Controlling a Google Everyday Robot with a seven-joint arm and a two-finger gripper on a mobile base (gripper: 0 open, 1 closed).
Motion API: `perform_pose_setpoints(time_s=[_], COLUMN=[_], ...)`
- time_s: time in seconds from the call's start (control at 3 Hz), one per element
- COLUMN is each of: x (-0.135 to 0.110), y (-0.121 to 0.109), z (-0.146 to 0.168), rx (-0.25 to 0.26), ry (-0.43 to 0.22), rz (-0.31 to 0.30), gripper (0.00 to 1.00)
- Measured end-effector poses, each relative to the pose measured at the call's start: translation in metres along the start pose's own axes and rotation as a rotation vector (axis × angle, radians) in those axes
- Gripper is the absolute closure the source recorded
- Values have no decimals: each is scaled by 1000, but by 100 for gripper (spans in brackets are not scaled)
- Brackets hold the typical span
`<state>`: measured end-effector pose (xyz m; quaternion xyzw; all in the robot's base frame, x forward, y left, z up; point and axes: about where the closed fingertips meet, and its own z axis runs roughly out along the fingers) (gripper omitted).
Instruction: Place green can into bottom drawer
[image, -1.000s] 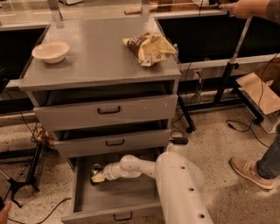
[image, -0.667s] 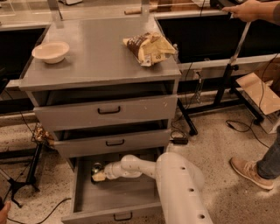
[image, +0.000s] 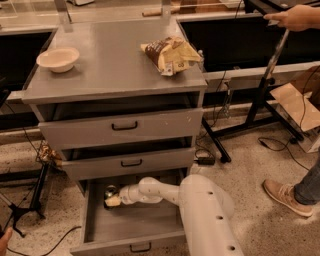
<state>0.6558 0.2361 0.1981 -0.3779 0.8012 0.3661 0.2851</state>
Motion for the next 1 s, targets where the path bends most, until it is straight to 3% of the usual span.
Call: perform_pose_setpoints(time_s=[0.33,0.67,1.0], x=[-2,-3,-3], y=[-1,-1,-1], z=[1,1,1], rx=[-4,-6,-6], ry=[-8,-12,-12], rz=[2,1,1], gripper=[13,0,0])
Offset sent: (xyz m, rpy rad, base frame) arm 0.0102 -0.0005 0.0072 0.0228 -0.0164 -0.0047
